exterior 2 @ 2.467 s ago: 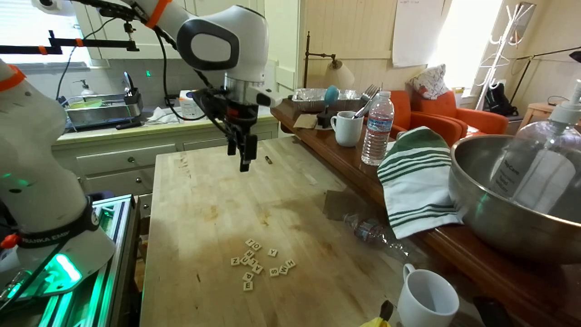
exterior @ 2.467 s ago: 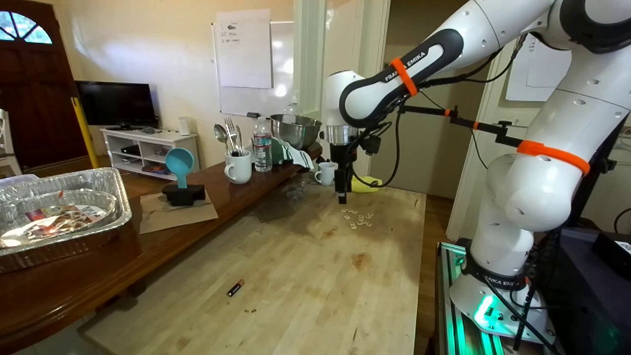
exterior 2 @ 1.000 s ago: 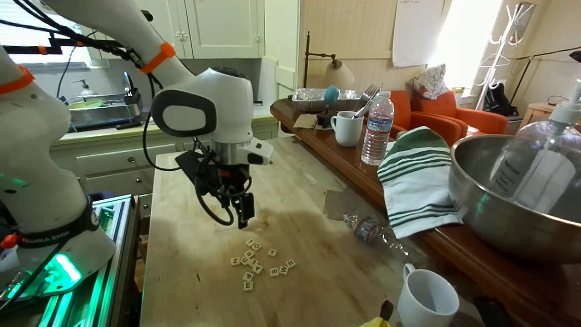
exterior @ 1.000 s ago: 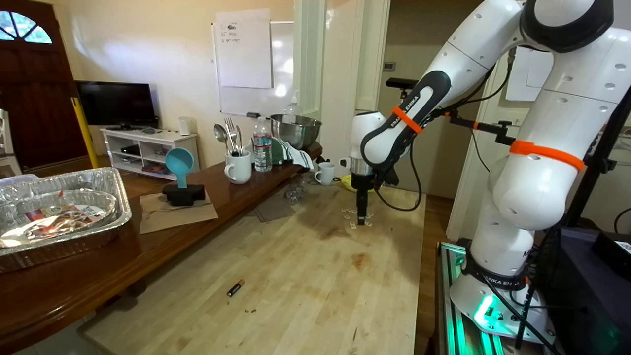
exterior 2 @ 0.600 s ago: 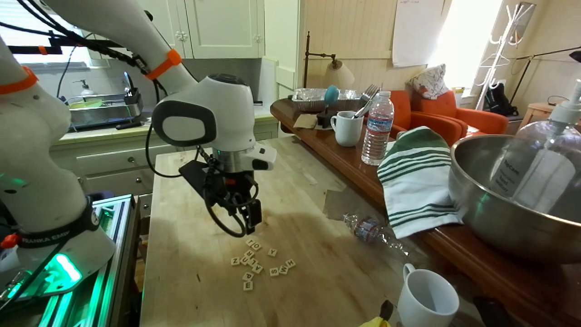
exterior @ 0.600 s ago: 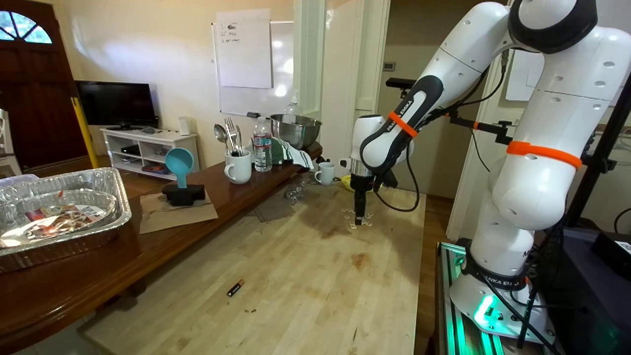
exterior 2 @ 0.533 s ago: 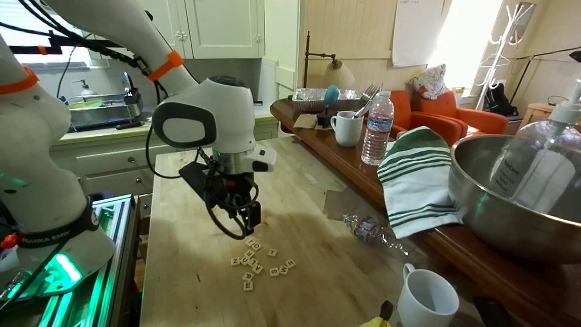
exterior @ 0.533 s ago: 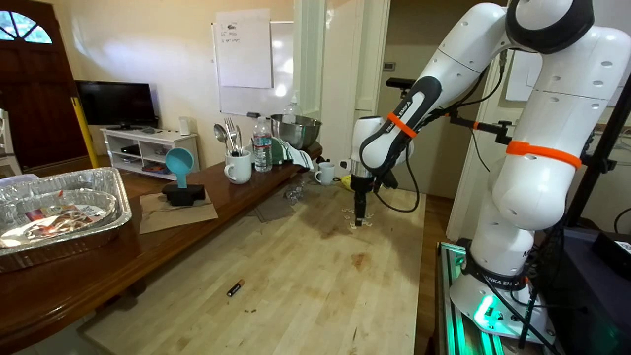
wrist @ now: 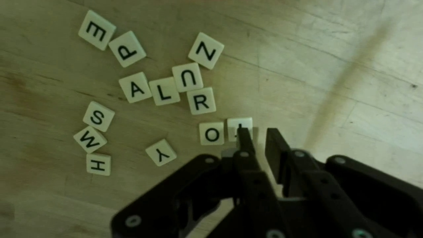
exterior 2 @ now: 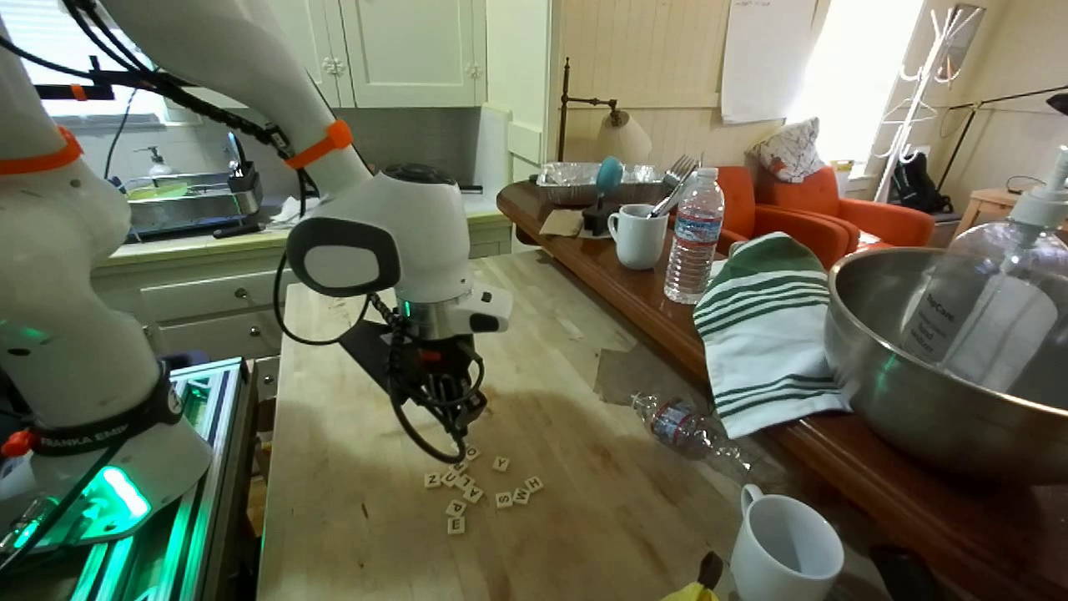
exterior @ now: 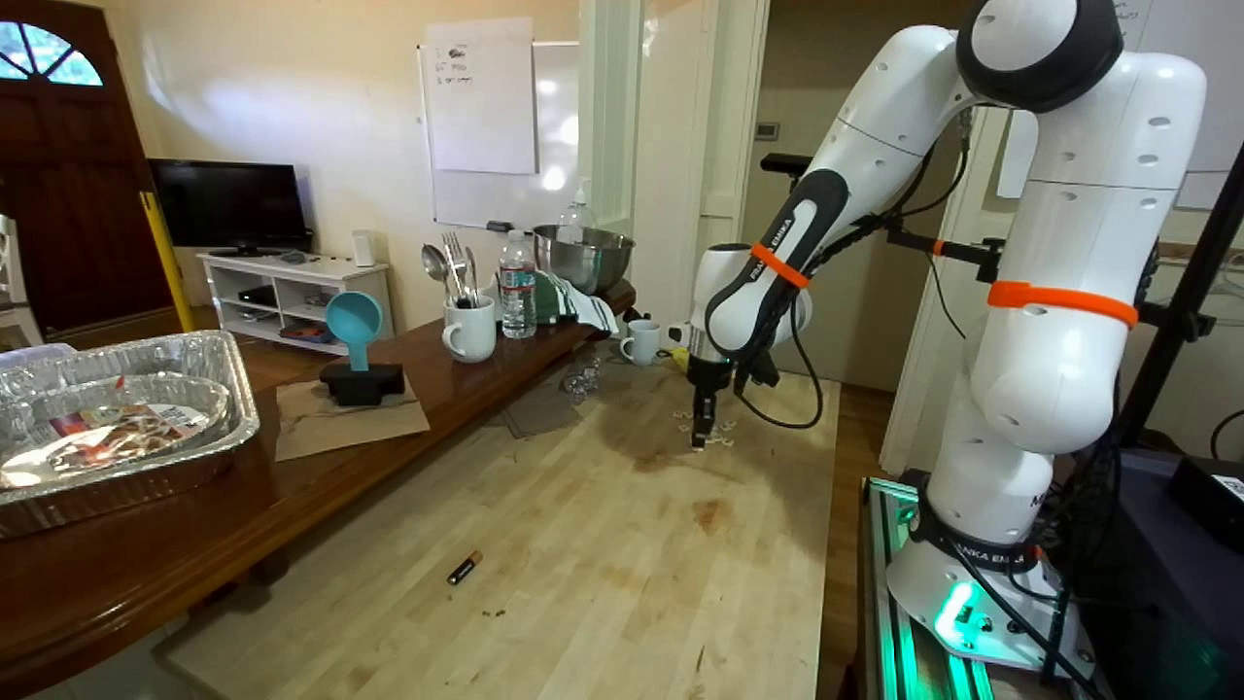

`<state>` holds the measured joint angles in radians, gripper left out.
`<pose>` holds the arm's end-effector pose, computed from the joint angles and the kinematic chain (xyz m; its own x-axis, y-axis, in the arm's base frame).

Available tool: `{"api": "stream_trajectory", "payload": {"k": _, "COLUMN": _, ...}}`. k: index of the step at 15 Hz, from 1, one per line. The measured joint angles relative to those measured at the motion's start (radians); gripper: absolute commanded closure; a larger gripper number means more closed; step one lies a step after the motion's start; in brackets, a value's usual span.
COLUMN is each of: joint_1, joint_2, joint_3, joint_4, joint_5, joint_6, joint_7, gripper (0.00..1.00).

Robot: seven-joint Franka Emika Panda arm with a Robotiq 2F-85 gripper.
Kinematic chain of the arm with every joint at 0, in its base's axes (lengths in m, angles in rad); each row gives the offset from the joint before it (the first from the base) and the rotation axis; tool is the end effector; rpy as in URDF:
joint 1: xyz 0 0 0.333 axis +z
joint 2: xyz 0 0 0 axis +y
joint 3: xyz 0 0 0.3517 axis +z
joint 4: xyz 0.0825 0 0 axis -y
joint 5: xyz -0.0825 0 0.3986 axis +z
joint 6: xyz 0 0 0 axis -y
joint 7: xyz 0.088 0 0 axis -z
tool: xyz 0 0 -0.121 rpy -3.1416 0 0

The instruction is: Move the letter tiles to the left

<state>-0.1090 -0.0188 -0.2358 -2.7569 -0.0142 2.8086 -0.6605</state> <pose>0.3811 -0.1357 0.2373 0.9446 0.3236 0.0545 0.3215 -0.9459 0.0438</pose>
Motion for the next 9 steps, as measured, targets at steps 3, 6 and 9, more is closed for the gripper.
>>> {"api": "stream_trajectory", "payload": {"k": 3, "joint_1": -0.003, "joint_2": 0.027, "joint_3": 0.007, "joint_4": 0.0, "joint_5": 0.035, "joint_6": 0.055, "joint_7": -0.02, "gripper": 1.0}}
{"api": "stream_trajectory", "payload": {"k": 6, "joint_1": -0.006, "joint_2": 0.049, "joint_3": 0.013, "joint_4": 0.001, "joint_5": 0.063, "joint_6": 0.082, "joint_7": -0.038, "gripper": 1.0}}
{"api": "stream_trajectory", "payload": {"k": 9, "joint_1": -0.007, "joint_2": 0.057, "joint_3": 0.013, "joint_4": 0.002, "joint_5": 0.075, "joint_6": 0.094, "joint_7": -0.049, "gripper": 1.0}}
